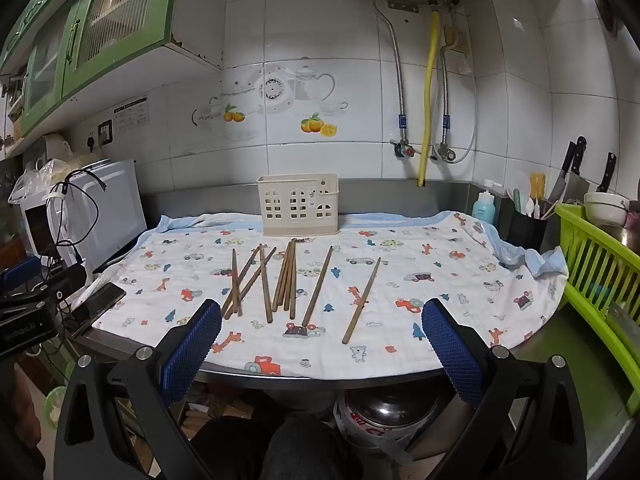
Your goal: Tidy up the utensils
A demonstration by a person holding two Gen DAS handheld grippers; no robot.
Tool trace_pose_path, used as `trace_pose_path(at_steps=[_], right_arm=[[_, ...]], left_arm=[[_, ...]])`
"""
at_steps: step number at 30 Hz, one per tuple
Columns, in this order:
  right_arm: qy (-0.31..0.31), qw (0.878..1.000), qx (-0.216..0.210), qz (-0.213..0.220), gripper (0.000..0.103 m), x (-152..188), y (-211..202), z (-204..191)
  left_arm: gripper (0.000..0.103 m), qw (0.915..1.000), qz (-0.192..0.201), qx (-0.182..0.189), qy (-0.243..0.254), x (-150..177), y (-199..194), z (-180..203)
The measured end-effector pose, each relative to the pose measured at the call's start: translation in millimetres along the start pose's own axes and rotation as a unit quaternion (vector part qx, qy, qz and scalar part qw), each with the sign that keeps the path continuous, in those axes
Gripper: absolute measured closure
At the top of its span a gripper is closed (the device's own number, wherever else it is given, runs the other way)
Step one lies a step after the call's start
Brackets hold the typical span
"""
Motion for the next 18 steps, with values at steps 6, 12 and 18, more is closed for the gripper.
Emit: trace_pose_path(at_steps=[6,12,18], right_arm=[[0.0,1.0,0.003,0.004,0.006,0.7,-0.9,-0.7],[0.003,1.0,-0.001,0.003,0.006,0.3,-0.5,-0.1],[0.002,1.0,0.0,0.002,0.006,0.8,-0.1,0.2]], left_arm=[[0.005,1.0,0.003,-0.001,0.004,-2.1,1.4,0.4],[0.005,0.9999,0.011,-0.008,0.007,-0.6,-1.3,1.5],[0.005,0.9998,0.013,-0.011,0.006,2.2,-2.6,2.5]])
Point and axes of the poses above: each gripper's, at about its wrist camera, not at the fingertips, and y roughly the way its jaws point, z to its right, x to its underside, the point moved 4 cm from there along y, roughly the way its jaws point, and after that the axes turned 5 degrees about y, right-handed, at the moved point
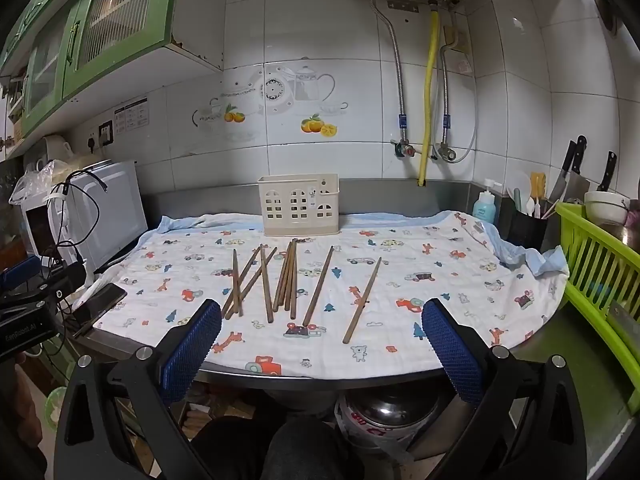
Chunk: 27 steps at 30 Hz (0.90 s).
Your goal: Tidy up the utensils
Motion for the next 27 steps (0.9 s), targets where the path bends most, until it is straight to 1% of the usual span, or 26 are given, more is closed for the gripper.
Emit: trace_pose_path(at_steps=[27], right_arm=[[-0.002,1.0,-0.001,-0.003,0.006,4.0,4.7,-2.7]], left_arm=[[0.005,1.0,-0.004,0.0,0.0,4.6,3.9,-4.9]])
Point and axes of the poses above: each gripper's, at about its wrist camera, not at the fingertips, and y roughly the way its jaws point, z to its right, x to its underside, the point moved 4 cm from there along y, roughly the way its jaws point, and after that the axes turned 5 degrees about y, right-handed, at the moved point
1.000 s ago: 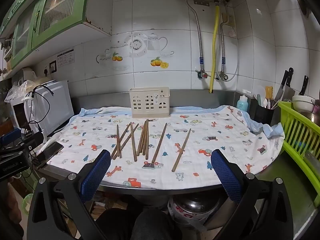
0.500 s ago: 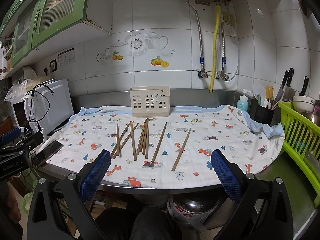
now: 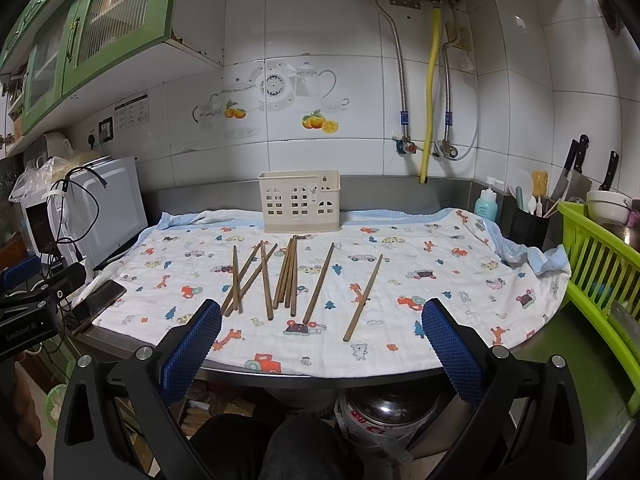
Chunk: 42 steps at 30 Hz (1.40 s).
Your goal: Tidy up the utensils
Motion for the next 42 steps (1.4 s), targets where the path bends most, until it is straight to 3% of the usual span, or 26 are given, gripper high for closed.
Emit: trace_pose_path(at_steps=[42], right_arm=[[-0.002,1.0,0.001,-0.013,0.006,1,8,5]], left_arm=[[0.005,0.9999,-0.009,0.005,0.004,8,9,11]])
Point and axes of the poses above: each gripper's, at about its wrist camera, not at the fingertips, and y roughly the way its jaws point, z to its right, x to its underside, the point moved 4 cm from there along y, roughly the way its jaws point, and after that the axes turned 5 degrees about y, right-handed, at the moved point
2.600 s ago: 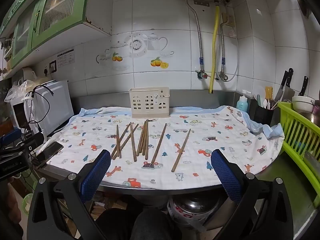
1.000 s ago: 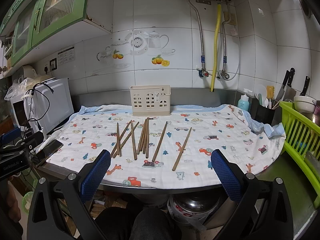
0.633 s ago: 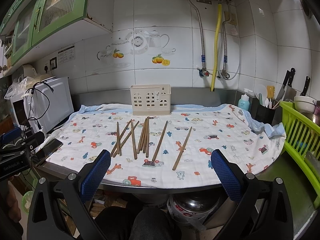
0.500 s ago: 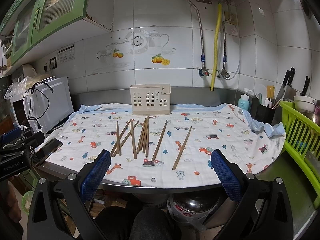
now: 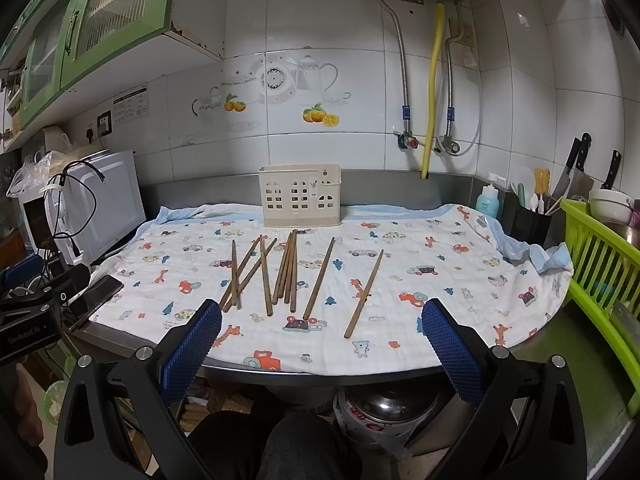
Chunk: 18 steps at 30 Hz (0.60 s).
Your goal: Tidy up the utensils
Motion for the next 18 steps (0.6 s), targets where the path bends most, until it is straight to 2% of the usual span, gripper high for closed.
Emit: trace_pose_path(at_steps=[18], right_arm=[[-0.004,1.0,0.001,-0.011,0.006,1,12,-2]], left_arm=[[0.005,0.9999,-0.013,0.004,0.003,-5,15,-2]])
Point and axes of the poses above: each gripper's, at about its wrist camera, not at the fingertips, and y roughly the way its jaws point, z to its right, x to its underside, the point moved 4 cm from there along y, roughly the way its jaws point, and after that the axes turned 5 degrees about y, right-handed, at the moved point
